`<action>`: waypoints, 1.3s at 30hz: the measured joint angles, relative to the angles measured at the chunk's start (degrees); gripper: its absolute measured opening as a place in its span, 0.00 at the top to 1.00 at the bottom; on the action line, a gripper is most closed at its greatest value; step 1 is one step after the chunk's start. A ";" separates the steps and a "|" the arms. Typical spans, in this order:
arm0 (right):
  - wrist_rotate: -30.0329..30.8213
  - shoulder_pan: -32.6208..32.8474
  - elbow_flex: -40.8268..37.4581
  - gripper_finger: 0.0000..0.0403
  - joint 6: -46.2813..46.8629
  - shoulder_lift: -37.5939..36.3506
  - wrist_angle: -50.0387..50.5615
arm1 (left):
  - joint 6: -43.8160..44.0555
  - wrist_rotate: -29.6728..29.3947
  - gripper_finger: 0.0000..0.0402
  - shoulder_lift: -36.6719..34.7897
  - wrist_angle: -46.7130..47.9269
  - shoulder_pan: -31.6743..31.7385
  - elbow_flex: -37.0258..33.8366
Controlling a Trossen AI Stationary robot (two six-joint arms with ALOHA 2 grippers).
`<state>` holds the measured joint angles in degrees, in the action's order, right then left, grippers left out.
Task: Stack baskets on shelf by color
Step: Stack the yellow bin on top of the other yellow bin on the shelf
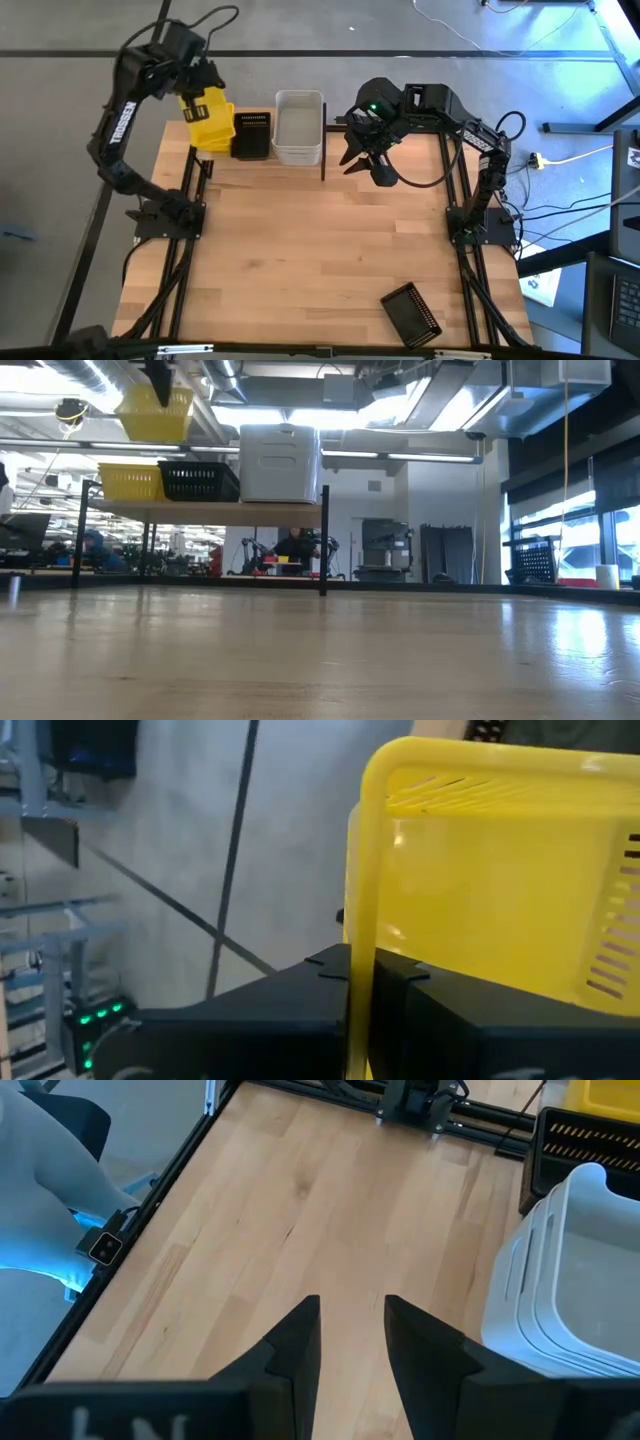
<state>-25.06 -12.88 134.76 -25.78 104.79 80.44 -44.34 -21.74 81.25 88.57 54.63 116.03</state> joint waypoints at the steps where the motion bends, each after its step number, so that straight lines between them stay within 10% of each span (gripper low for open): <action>1: 0.00 0.00 0.00 0.72 0.00 0.00 0.00 | -0.44 0.07 1.00 0.47 0.10 0.32 0.02; 39: 0.00 0.00 0.00 0.72 -3.23 0.00 0.31 | -5.19 -5.99 1.00 7.15 1.45 0.94 -8.78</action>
<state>-25.06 -12.88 134.76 -29.02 104.79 80.75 -49.54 -27.74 88.40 90.02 55.57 107.25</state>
